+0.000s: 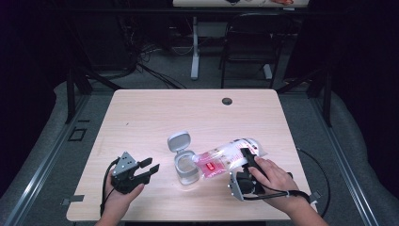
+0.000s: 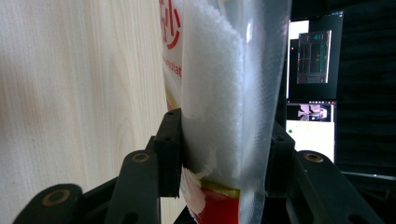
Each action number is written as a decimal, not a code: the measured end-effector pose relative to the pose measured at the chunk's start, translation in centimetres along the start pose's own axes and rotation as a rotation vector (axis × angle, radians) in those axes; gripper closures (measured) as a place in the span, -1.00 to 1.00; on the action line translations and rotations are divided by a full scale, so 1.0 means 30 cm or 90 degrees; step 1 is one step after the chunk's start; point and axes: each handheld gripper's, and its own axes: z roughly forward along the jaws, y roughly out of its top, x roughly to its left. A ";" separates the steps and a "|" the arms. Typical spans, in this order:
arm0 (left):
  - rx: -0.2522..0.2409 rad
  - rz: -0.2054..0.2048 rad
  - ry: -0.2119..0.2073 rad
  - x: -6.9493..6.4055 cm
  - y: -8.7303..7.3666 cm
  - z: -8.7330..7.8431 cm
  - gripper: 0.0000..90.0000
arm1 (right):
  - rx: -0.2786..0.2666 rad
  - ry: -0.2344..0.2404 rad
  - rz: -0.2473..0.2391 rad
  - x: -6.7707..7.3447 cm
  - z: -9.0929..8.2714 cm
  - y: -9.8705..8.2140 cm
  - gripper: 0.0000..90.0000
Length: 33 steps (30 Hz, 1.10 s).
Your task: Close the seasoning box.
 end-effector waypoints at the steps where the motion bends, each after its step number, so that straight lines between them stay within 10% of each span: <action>1: -0.001 0.002 -0.002 -0.005 0.003 -0.001 0.33 | 0.013 -0.004 -0.013 -0.005 -0.005 0.004 0.30; 33: -0.016 0.076 -0.083 -0.176 0.098 0.038 0.36 | -0.006 -0.004 -0.029 -0.007 0.012 0.024 0.31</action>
